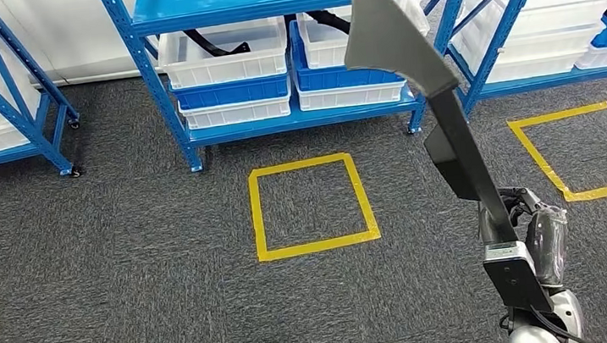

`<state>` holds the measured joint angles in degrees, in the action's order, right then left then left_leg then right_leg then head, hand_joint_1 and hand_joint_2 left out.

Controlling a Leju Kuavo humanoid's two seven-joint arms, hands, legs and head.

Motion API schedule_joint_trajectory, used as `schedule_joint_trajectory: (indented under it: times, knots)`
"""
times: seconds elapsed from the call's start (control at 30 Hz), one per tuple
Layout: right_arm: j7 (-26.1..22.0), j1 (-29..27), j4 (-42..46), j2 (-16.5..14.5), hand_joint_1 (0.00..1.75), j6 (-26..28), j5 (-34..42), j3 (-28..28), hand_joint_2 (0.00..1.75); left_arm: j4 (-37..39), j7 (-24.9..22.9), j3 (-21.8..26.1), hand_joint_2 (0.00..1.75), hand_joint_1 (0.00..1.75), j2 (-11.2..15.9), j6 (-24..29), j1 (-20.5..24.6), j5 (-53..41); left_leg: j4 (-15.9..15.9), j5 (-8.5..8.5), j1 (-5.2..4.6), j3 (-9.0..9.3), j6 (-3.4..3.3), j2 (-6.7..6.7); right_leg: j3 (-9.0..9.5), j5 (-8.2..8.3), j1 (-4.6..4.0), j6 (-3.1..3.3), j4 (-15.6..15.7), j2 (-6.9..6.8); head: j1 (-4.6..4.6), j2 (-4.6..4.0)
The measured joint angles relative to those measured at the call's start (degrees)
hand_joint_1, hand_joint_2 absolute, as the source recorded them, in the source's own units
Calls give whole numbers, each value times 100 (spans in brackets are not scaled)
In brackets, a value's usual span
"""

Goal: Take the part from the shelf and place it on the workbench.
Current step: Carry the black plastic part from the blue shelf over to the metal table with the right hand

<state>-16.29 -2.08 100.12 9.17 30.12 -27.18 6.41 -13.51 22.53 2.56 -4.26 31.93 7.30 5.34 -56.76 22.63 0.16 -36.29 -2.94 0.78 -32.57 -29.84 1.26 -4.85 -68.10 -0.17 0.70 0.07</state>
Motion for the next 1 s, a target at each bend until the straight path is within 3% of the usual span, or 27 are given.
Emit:
schedule_joint_trajectory:
  times: [0.03, 0.07, 0.1, 0.13, 0.2, 0.27, 0.33, 0.4, 0.47, 0.53, 0.6, 0.67, 0.73, 0.77, 0.83, 0.9, 0.93, 0.97, 1.0]
  knots:
    - [-15, 13, -1, 1, 175, -16, 24, 0, 175, -1, 1, 0, 175, 0, -1, 1, 0, 2, -19, -59, -4, -69, 32, -5, 341, -12, 0, 1, 478, 2, 1, 0]
    - [-30, 25, -2, 1, 175, -33, 47, -1, 175, -1, 3, 0, 175, 0, -1, 3, 2, 4, -29, -127, -11, -118, 71, -8, 610, -76, -11, 43, 906, 7, -9, 0]
    - [-43, 36, -5, 3, 175, -48, 64, -2, 175, -2, 5, 0, 175, 0, -1, 6, 3, 6, -31, -189, -18, -144, 104, -10, 758, -164, -28, 106, 1178, 12, -17, 0]
    - [-55, 42, -11, 7, 175, -60, 81, -3, 175, -2, 7, 0, 175, 0, -1, 9, -1, 6, -20, -250, -22, -162, 136, -14, 803, -204, -53, 169, 1303, 16, -28, 0]
    - [-73, 46, -26, 13, 175, -64, 105, -5, 175, 1, 9, 0, 175, 0, 2, 11, -22, 10, -29, -275, 3, -203, 194, -24, 700, -133, -26, 292, 1298, 5, -38, 0]
    - [-77, 46, -37, 14, 175, -66, 115, -5, 175, 4, 10, 0, 175, 0, 4, 11, -51, 14, -226, 51, 29, -295, 242, -44, 583, -21, 8, 408, 1291, -14, -43, 0]
    - [-78, 46, -38, 14, 175, -66, 117, -5, 175, 5, 11, 0, 175, 0, 4, 11, -62, 14, -397, 336, 35, -352, 260, -54, 524, 34, 4, 459, 1288, -20, -46, 0]
    - [-79, 46, -38, 14, 175, -66, 117, -5, 175, 5, 13, 0, 175, 0, 2, 11, -62, 14, -420, 361, 36, -358, 262, -54, 519, 39, 4, 460, 1288, -20, -47, 0]
    - [-81, 38, -38, 13, 175, -65, 115, -5, 175, 5, 21, 0, 175, 0, -3, 11, -61, 14, -1031, 684, 39, -440, 285, -62, 377, 160, -8, 461, 1267, -20, -51, 0]
    - [-67, 11, -34, 7, 175, -65, 91, -5, 175, 4, 29, 0, 175, 0, -4, 12, -56, 14, -1236, 766, 44, -47, 278, -75, 64, 364, -23, 424, 1172, -20, -56, 0]
    - [-33, -8, -15, -3, 175, -71, 43, -5, 175, 2, 36, 0, 175, 0, -1, 17, -45, 14, -474, 684, 29, 671, 222, -91, -151, 474, -49, 354, 1068, -21, -56, 0]
    - [-1, -8, 14, -16, 175, -78, 0, -4, 175, 1, 52, 0, 175, 0, -1, 25, -34, 14, -59, 836, -5, 898, 169, -100, -212, 543, -67, 280, 1040, -32, -53, 0]
    - [24, -24, 37, -28, 175, -79, -31, -5, 175, 1, 78, 0, 175, 0, -6, 32, -45, 15, 8, 797, -10, 831, 85, -84, -271, 604, -70, 205, 1029, -38, -60, 0]
    - [32, -42, 44, -33, 175, -78, -40, -10, 175, 1, 92, 1, 175, 0, -6, 37, -51, 16, 27, 743, -4, 787, 29, -73, -332, 547, -71, 195, 942, -33, -53, 0]
    - [38, -76, 55, -38, 175, -79, -45, -24, 175, 1, 115, 2, 175, 0, -3, 45, -57, 19, 54, 628, 6, 684, -53, -46, -566, 209, -61, 231, 417, -17, -32, 0]
    - [42, -122, 61, -45, 175, -95, -37, -31, 175, 1, 123, 2, 175, 0, 0, 46, -63, 22, 50, 527, -8, 547, -78, -36, -804, -199, -56, 256, -344, -8, -7, 0]
    - [45, -149, 62, -49, 175, -108, -27, -31, 175, 1, 125, 2, 175, 0, -2, 45, -70, 22, 46, 482, -12, 489, -74, -30, -825, -307, -52, 238, -559, -8, -7, 0]
    - [47, -172, 62, -53, 175, -123, -15, -32, 175, 1, 125, 2, 175, 0, -2, 45, -79, 24, 42, 442, -13, 447, -64, -26, -729, -329, -47, 201, -551, -9, -5, 0]
    - [48, -186, 64, -56, 175, -143, -1, -34, 175, 1, 125, 2, 175, 0, -2, 44, -88, 26, 35, 408, -10, 416, -49, -24, -500, -265, -38, 152, -278, -9, -4, 0]
